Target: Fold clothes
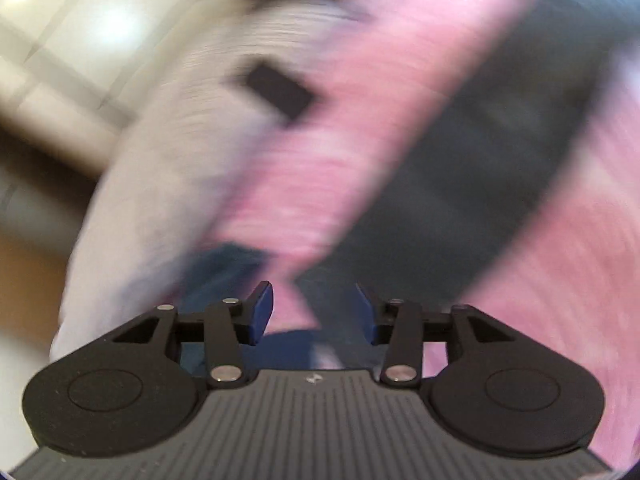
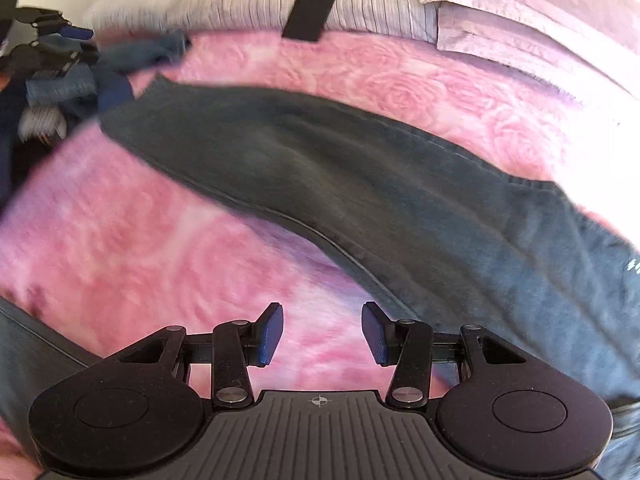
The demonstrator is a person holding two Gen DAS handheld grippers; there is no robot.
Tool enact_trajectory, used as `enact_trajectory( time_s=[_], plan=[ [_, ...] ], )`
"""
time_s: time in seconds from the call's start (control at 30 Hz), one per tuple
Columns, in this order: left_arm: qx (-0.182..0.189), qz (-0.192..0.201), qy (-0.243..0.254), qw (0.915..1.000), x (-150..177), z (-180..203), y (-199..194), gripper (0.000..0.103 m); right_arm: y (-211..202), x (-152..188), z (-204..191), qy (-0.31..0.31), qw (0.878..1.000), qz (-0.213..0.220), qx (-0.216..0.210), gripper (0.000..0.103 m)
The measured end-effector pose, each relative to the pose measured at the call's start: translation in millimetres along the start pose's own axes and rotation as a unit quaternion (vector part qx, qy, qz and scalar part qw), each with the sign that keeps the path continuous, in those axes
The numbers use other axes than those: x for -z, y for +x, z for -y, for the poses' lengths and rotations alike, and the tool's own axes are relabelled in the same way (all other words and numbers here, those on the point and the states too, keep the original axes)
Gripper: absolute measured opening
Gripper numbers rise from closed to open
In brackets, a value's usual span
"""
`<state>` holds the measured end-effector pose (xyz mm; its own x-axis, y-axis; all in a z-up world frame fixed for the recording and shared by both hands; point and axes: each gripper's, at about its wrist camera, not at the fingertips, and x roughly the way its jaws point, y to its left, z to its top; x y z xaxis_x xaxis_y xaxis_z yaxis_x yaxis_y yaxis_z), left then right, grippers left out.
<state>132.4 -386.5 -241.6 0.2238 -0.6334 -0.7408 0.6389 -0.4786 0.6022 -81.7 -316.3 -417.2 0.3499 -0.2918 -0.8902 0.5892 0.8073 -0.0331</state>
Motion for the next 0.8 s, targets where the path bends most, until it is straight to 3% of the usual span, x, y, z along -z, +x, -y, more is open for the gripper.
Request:
enact_trajectory(
  time_s=[0.1, 0.2, 0.33, 0.4, 0.47, 0.5, 0.57, 0.7, 0.8],
  plan=[
    [0.007, -0.006, 0.115, 0.9933, 12, 49, 29, 0.043, 14, 8, -5, -0.067, 0.996, -0.023, 0.053, 0.047],
    [0.004, -0.008, 0.212, 0.9772, 24, 85, 57, 0.044, 29, 20, -8, -0.145, 0.985, -0.040, 0.088, 0.047],
    [-0.003, 0.011, 0.228, 0.9737, 32, 77, 66, 0.043, 49, 36, -9, -0.230, 0.962, -0.043, 0.141, 0.047],
    [-0.009, -0.002, 0.222, 0.9749, 31, 72, 71, 0.004, 60, 41, -8, -0.259, 0.952, -0.039, 0.157, 0.047],
    [-0.015, -0.023, 0.211, 0.9771, 29, 66, 74, 0.003, 69, 43, -6, -0.275, 0.947, -0.032, 0.160, 0.047],
    [-0.016, -0.026, 0.201, 0.9792, 29, 63, 69, 0.003, 73, 43, -5, -0.278, 0.947, -0.029, 0.160, 0.036],
    [-0.021, -0.028, 0.186, 0.9819, 28, 57, 55, 0.002, 72, 39, -1, -0.270, 0.949, -0.025, 0.161, 0.003],
    [-0.013, -0.040, 0.169, 0.9847, 38, 57, 10, 0.002, 43, 43, -6, -0.269, 0.951, -0.015, 0.150, 0.002],
    [0.012, -0.058, 0.181, 0.9818, 52, 85, 2, 0.003, 37, 57, -13, -0.284, 0.949, -0.023, 0.135, 0.003]
  ],
)
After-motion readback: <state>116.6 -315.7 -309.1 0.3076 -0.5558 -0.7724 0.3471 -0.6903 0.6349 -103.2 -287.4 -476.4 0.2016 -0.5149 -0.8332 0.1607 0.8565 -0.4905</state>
